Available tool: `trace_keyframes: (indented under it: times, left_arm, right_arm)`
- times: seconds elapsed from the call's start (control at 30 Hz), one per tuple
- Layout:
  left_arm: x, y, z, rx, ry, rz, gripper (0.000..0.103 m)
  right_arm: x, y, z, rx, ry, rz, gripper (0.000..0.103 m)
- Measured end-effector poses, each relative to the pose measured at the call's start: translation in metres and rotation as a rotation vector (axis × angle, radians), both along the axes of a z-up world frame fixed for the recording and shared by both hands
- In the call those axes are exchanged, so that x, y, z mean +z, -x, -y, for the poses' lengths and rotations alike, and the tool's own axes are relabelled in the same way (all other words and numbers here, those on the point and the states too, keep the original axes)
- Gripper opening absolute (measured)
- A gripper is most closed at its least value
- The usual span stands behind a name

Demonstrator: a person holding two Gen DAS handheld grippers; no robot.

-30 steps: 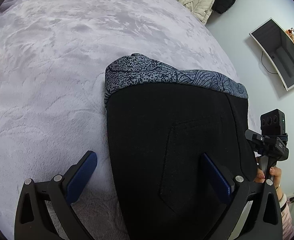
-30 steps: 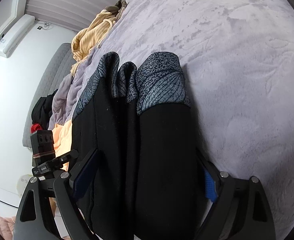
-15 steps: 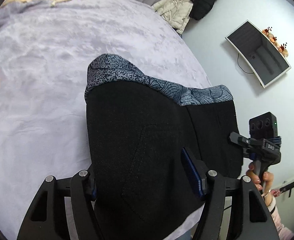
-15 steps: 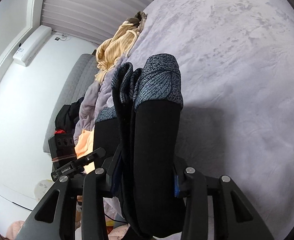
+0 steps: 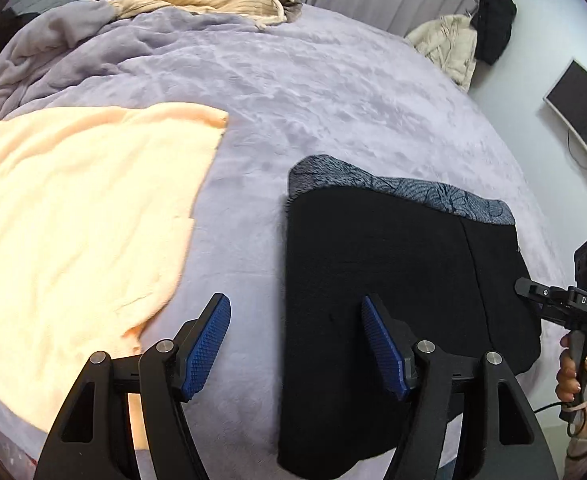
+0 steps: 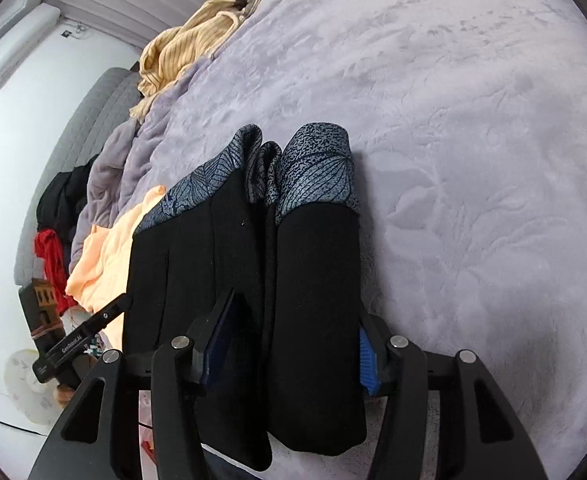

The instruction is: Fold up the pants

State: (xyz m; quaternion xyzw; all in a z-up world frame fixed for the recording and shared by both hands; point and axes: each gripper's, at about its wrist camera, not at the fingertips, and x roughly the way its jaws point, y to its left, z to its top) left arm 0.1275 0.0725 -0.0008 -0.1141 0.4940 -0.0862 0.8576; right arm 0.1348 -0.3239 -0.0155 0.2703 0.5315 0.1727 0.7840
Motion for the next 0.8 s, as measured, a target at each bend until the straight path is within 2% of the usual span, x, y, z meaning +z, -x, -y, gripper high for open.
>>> trace_keyframes:
  times: [0.1,0.13,0.17,0.27,0.33,0.4,0.43,0.5,0.57,0.73,0.8]
  left_arm:
    - [0.023,0.004,-0.019,0.039,-0.077,0.096,0.070]
    - [0.031,-0.002,-0.018,0.045,-0.089,0.119,0.072]
    - [0.035,-0.009,-0.016,0.045,-0.090,0.128,0.083]
    - [0.037,-0.030,0.011,0.030,-0.101,0.138,0.085]
    - [0.028,-0.045,0.031,0.021,-0.183,0.133,0.085]
    - [0.012,-0.056,0.049,0.021,-0.273,0.123,0.085]
    - [-0.001,-0.065,0.055,0.019,-0.293,0.090,0.085]
    - [-0.023,-0.072,0.053,0.035,-0.272,0.049,0.086]
    - [-0.027,-0.072,0.044,0.063,-0.231,0.028,0.092]
    - [-0.020,-0.067,0.039,0.064,-0.225,0.021,0.094]
    - [-0.011,-0.057,0.040,0.066,-0.232,0.039,0.094]
  right_arm:
    - [0.025,0.010,0.015,-0.078,0.053,0.083,0.053]
    - [0.037,0.012,0.018,-0.098,0.065,0.132,0.040]
    - [0.047,0.014,0.020,-0.105,0.056,0.168,0.029]
    - [0.070,0.010,0.003,-0.075,0.042,0.225,0.028]
    - [0.075,0.005,-0.022,-0.036,0.096,0.242,0.028]
    - [0.065,-0.008,-0.045,-0.010,0.160,0.221,0.028]
    - [0.056,-0.014,-0.053,-0.003,0.191,0.205,0.028]
    - [0.031,-0.021,-0.056,-0.006,0.265,0.174,0.026]
    - [0.013,-0.028,-0.055,-0.018,0.282,0.177,0.026]
    - [0.016,-0.031,-0.061,0.004,0.322,0.209,0.027]
    - [0.023,-0.022,-0.058,0.007,0.292,0.217,0.028]
